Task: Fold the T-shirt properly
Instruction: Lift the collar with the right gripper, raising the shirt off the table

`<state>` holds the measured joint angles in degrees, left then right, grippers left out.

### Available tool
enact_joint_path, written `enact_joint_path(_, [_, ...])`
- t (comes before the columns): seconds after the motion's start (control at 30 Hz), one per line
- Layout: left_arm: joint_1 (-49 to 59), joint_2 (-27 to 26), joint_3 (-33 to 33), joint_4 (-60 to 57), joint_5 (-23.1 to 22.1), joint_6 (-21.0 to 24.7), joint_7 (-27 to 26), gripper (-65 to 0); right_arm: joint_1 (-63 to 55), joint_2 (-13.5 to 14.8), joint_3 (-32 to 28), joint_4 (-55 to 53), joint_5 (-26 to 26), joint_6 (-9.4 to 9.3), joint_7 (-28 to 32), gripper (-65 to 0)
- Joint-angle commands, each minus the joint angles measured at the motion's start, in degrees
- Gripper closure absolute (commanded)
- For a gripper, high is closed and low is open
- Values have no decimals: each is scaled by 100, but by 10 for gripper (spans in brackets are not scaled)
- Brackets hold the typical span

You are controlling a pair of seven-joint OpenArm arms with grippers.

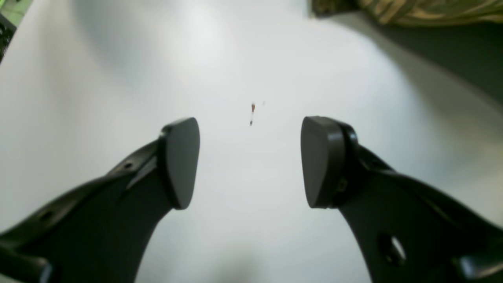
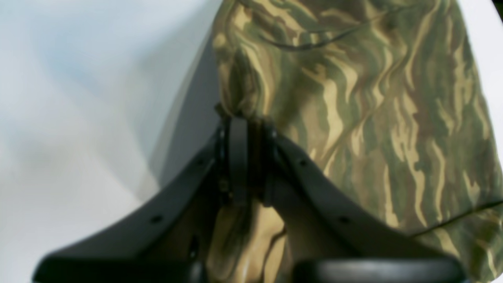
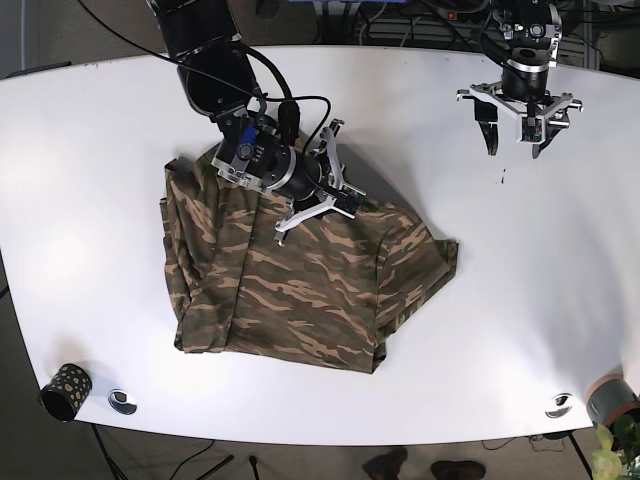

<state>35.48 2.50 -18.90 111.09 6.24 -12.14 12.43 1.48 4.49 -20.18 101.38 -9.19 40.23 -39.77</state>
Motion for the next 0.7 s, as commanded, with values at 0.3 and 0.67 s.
enact_joint_path(0.3, [-414,-52,408,96,-31,23,353,-379,340,-295,159,1216,62,-23,-89,0])
enact_joint_path(0.67, [-1126,-105,1366,96,5,23,538,-379,2230,-462,704,1303,36,-23,-362,0])
